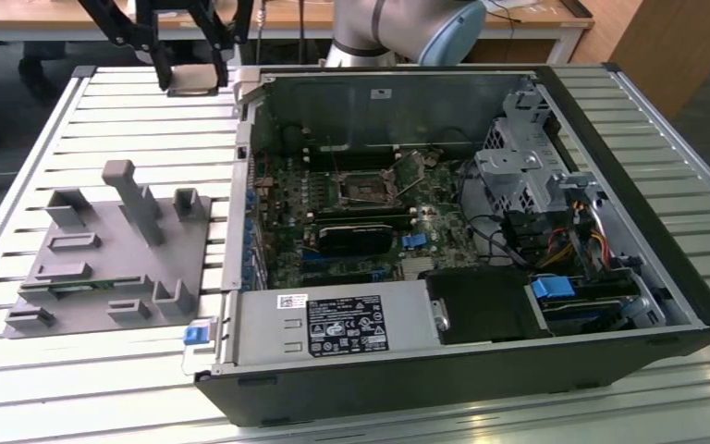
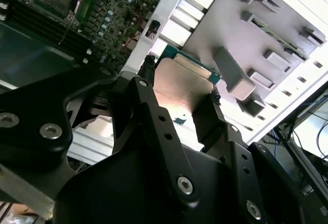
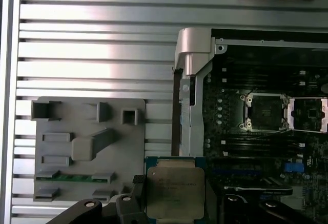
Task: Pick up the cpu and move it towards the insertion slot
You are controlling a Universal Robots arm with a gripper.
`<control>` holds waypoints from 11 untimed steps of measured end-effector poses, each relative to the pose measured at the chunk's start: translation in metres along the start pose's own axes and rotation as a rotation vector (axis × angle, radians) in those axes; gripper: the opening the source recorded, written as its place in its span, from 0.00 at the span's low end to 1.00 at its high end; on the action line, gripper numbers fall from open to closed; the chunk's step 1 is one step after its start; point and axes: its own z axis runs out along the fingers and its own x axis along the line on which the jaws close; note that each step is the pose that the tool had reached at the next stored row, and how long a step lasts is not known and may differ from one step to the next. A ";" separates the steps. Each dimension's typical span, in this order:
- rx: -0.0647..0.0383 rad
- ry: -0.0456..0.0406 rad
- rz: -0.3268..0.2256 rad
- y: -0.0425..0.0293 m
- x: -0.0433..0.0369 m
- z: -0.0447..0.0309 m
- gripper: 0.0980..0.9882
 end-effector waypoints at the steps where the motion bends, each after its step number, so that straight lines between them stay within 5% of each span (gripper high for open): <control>1: 0.000 0.0000 0.000 0.0004 -0.0009 0.0000 0.50; 11: 0.000 0.0000 0.000 0.0041 -0.0098 0.0001 0.50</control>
